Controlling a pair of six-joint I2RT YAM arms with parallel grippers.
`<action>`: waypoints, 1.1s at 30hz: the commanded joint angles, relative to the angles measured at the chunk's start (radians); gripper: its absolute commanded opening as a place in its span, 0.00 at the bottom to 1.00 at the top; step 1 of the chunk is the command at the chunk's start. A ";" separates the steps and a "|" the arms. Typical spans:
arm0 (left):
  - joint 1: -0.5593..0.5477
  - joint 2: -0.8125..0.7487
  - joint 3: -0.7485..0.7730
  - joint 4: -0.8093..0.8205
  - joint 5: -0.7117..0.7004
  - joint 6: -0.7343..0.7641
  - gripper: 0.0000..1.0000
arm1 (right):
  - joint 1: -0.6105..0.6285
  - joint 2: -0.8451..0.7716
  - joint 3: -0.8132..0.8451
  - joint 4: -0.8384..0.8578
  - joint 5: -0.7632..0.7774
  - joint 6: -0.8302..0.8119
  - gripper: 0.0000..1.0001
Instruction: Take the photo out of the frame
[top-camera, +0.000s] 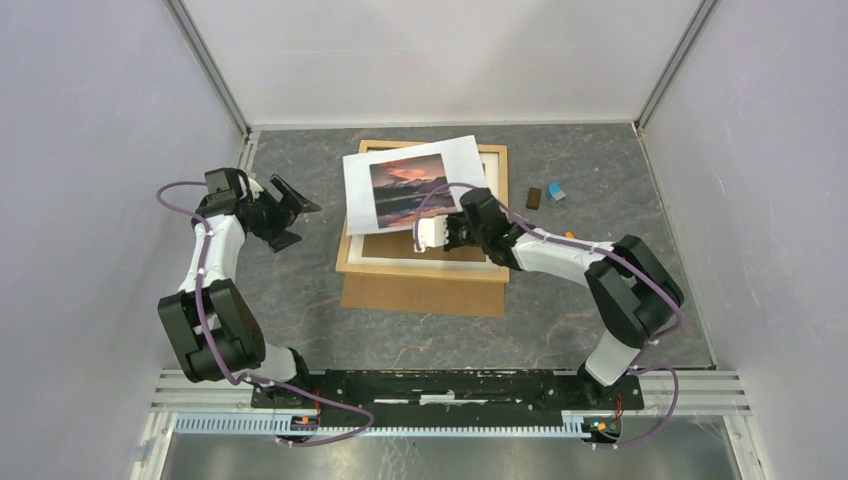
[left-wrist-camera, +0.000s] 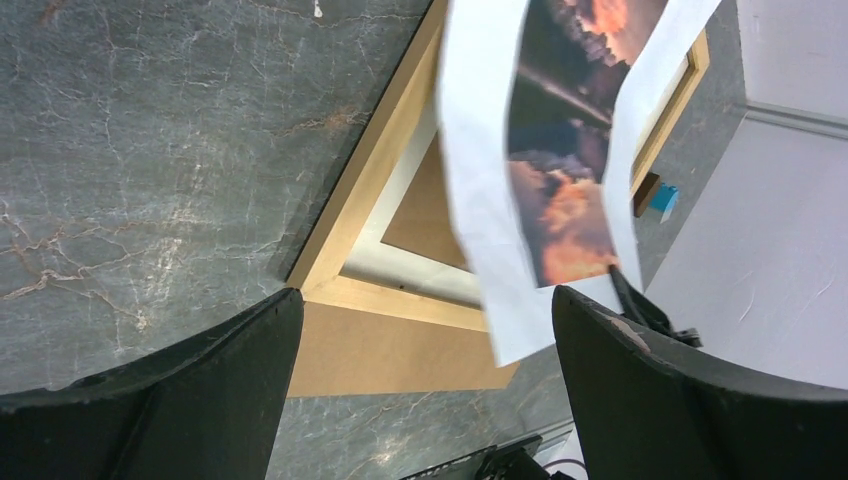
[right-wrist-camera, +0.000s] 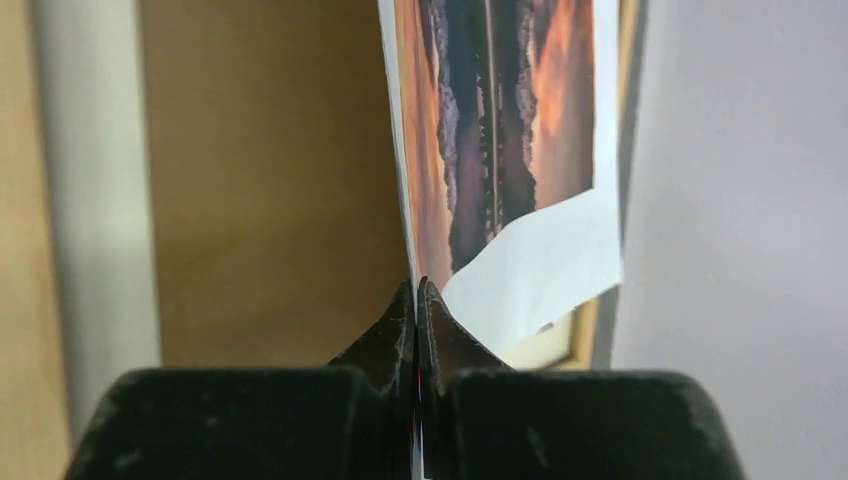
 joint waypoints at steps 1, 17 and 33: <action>0.010 -0.012 0.006 -0.010 -0.007 0.070 1.00 | 0.048 0.058 0.008 0.075 -0.039 0.000 0.00; 0.011 -0.056 -0.049 -0.007 -0.003 0.069 1.00 | 0.144 0.120 0.002 -0.010 0.271 0.241 0.00; 0.011 -0.056 -0.029 -0.035 0.011 0.108 1.00 | 0.179 0.064 -0.030 -0.087 0.194 0.308 0.41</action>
